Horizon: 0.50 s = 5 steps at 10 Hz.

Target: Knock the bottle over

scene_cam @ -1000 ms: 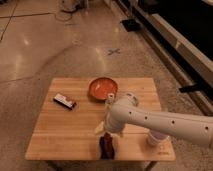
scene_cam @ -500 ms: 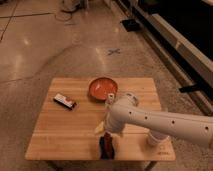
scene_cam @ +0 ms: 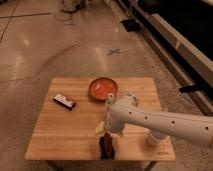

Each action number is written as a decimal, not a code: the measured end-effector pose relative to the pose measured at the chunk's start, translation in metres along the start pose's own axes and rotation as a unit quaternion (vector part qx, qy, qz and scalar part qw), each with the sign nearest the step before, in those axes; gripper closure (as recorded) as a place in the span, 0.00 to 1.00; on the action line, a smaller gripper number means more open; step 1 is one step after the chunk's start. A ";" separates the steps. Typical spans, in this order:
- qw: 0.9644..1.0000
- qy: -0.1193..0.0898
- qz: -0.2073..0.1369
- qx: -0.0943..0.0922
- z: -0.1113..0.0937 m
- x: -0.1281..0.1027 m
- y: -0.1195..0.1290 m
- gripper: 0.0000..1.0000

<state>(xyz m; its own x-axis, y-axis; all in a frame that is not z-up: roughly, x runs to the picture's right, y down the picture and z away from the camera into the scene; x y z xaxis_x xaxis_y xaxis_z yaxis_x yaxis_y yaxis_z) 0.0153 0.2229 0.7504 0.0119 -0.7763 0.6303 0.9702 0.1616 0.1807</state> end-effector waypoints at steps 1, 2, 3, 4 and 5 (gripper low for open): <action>1.000 0.008 0.004 -0.016 -0.001 0.010 0.012 0.20; 0.999 0.015 0.008 -0.033 -0.002 0.023 0.024 0.20; 0.999 0.023 0.011 -0.047 -0.006 0.035 0.034 0.20; 0.998 0.029 0.015 -0.058 -0.009 0.046 0.042 0.20; 0.997 0.036 0.020 -0.068 -0.013 0.056 0.051 0.20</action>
<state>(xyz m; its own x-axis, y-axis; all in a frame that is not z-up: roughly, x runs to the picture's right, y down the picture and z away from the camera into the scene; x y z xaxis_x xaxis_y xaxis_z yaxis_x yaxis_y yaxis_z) 0.0683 0.1791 0.7851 0.0640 -0.8129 0.5789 0.9924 0.1131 0.0492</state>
